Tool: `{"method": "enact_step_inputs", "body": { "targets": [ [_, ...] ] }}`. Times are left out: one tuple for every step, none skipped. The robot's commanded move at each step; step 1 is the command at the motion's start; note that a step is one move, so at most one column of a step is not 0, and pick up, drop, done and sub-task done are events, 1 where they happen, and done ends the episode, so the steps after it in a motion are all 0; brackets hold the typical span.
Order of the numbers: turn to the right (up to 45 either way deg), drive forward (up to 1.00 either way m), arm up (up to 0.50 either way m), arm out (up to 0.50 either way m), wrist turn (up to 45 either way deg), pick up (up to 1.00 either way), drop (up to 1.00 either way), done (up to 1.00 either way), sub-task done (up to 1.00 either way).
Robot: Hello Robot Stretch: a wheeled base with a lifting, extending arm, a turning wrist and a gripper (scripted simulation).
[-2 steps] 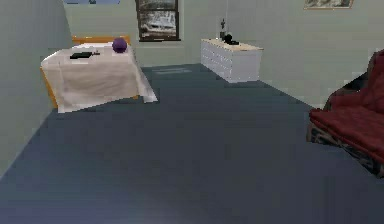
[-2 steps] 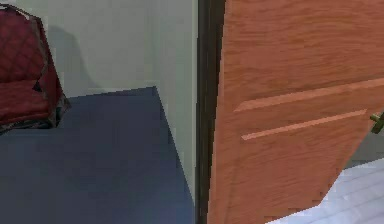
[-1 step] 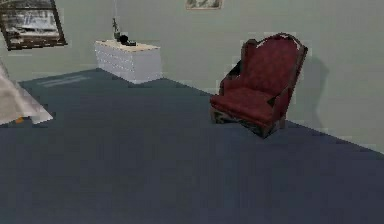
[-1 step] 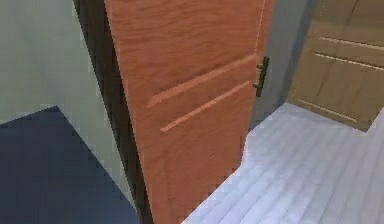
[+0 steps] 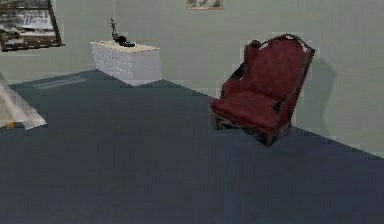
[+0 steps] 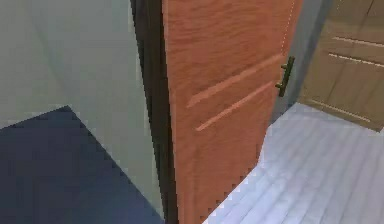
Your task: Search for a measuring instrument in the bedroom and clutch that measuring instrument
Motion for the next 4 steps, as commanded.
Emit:
{"method": "enact_step_inputs", "body": {
  "targets": [
    [-24.0, 0.0, 0.0, 0.0, 0.0, 0.0, 0.0, 0.0, 0.0],
    [0.0, 1.0, 0.0, 0.0, 0.0, 0.0, 0.0, 0.0, 0.0],
    [0.0, 1.0, 0.0, 0.0, 0.0, 0.0, 0.0, 0.0, 0.0],
    [0.0, 1.0, 0.0, 0.0, 0.0, 0.0, 0.0, 0.0, 0.0]
  ]
}}
